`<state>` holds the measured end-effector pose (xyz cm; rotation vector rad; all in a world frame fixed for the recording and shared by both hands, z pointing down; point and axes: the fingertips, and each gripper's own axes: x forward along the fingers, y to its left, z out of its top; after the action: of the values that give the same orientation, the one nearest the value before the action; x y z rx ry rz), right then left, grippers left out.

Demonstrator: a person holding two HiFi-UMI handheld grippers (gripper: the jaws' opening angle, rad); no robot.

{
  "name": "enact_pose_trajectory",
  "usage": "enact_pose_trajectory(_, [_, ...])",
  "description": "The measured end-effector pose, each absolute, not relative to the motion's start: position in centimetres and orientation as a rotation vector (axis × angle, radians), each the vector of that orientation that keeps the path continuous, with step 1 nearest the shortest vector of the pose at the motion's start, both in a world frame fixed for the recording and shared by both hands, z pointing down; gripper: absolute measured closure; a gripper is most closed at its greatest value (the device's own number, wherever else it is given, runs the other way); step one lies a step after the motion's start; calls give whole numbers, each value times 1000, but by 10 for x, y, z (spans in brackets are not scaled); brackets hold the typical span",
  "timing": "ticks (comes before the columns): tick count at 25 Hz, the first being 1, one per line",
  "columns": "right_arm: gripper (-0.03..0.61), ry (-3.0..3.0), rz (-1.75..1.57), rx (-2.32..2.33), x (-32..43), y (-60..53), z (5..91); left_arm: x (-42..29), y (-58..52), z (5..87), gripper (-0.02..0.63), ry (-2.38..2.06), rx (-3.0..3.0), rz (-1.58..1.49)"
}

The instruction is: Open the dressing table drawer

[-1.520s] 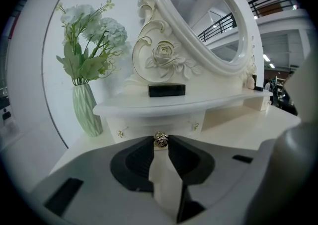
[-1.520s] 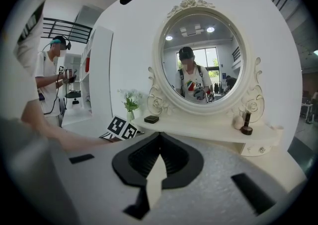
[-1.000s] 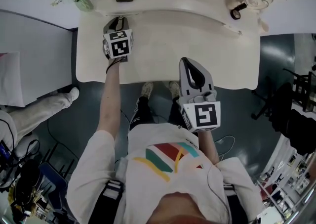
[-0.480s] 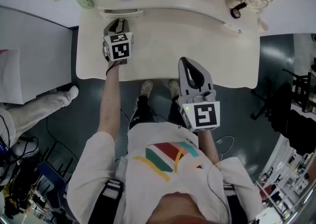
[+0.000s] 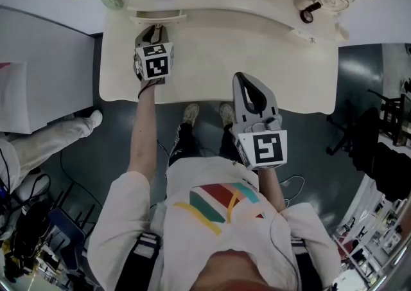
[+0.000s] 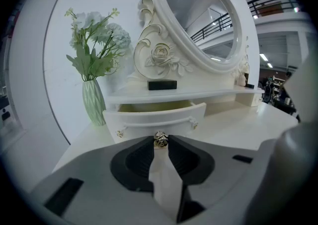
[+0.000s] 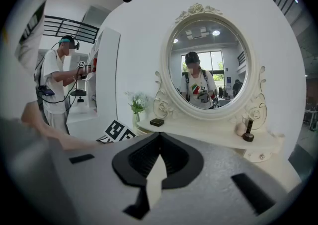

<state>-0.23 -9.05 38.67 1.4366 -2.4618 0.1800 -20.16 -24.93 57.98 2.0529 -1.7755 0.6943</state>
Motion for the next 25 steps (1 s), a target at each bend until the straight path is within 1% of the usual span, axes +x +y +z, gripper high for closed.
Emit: enact_pose_trajectory(25, [578,-2485,151,1435,-3,-86,376,-202,-227,579,528,-1746,2039,740])
